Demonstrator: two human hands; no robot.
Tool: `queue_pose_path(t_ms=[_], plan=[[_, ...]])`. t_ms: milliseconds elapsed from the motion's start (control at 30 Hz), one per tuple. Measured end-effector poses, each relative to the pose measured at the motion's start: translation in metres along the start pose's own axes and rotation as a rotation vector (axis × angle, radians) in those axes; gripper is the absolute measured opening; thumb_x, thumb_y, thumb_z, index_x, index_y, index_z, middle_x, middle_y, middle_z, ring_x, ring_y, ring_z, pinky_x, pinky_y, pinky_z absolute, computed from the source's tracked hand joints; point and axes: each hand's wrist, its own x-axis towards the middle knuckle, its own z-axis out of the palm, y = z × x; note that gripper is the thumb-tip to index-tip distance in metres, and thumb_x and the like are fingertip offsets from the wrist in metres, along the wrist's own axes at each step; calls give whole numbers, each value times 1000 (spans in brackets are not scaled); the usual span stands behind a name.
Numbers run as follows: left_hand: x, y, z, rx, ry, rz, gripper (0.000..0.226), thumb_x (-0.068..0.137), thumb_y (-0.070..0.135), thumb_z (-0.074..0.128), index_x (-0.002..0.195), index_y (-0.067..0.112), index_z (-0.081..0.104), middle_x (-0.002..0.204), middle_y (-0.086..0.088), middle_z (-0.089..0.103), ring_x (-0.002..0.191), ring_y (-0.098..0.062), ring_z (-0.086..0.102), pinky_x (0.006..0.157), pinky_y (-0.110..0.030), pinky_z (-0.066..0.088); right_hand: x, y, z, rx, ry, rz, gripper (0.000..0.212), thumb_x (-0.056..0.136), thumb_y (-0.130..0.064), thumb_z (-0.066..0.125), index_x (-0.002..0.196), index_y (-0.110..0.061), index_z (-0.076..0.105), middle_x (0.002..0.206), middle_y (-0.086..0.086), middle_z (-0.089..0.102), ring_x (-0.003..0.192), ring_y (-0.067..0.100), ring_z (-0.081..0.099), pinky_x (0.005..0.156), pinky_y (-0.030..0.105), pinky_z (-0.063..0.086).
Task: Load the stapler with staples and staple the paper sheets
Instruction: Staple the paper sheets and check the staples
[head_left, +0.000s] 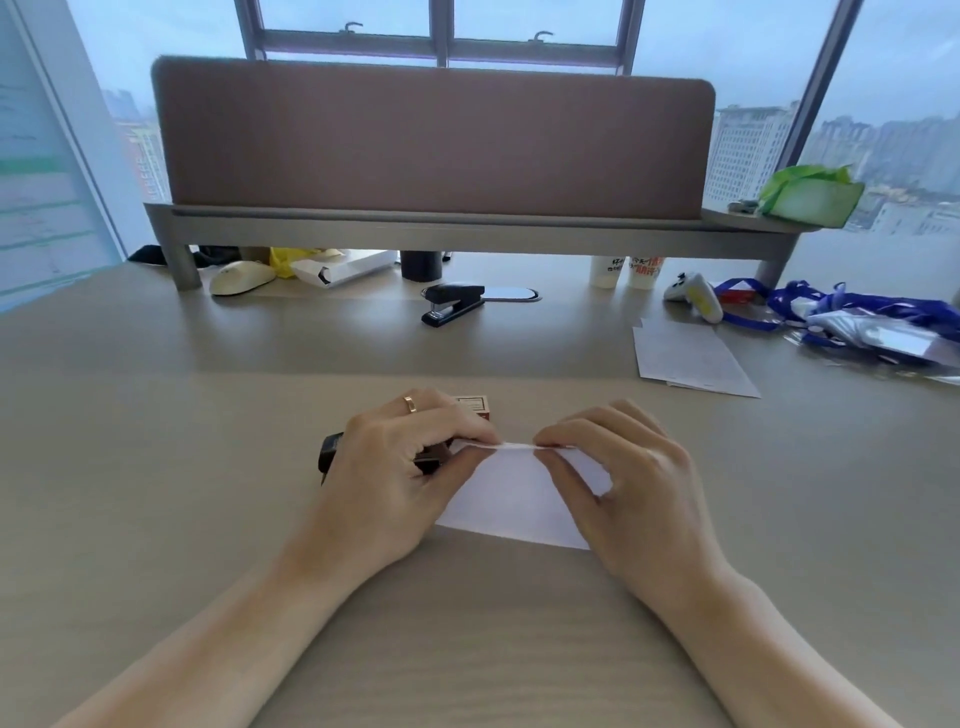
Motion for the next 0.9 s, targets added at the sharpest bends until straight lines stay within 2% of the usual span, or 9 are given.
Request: queue_pose_path(t_ms=[100, 333, 567, 767, 900], plan=[[1, 2, 1, -27, 14, 3, 20, 85, -2, 81, 90, 18, 83, 95, 12, 75, 97, -7, 73, 81, -27, 57, 0, 1, -1, 25, 25, -1, 15, 86, -4, 78, 91, -18, 78, 91, -8, 74, 85, 19, 67, 71, 36, 55], [2, 6, 2, -29, 30, -11, 25, 83, -9, 80, 83, 16, 80, 91, 12, 74, 94, -4, 71, 76, -16, 52, 1, -1, -1, 76, 32, -13, 21, 84, 6, 76, 88, -15, 75, 90, -8, 70, 86, 19, 67, 69, 38, 55], [2, 8, 2, -62, 50, -36, 19, 85, -6, 78, 83, 12, 77, 87, 9, 72, 86, -16, 70, 68, -22, 57, 1, -4, -3, 97, 40, -1, 20, 85, 4, 77, 88, -16, 75, 91, -8, 69, 86, 17, 68, 68, 38, 55], [2, 9, 2, -65, 58, -37, 14, 86, 0, 79, 85, 13, 76, 87, 10, 72, 86, -14, 69, 67, -25, 59, 1, -5, -3, 118, 42, 3, 15, 87, 0, 78, 88, -15, 75, 90, -6, 69, 85, 18, 68, 68, 39, 56], [1, 10, 1, -65, 50, -39, 18, 87, -6, 76, 84, 11, 74, 88, 7, 72, 87, -16, 69, 66, -24, 58, 1, -5, -3, 122, 49, 2, 14, 87, 0, 78, 88, -14, 75, 91, -5, 70, 86, 18, 68, 70, 37, 56]])
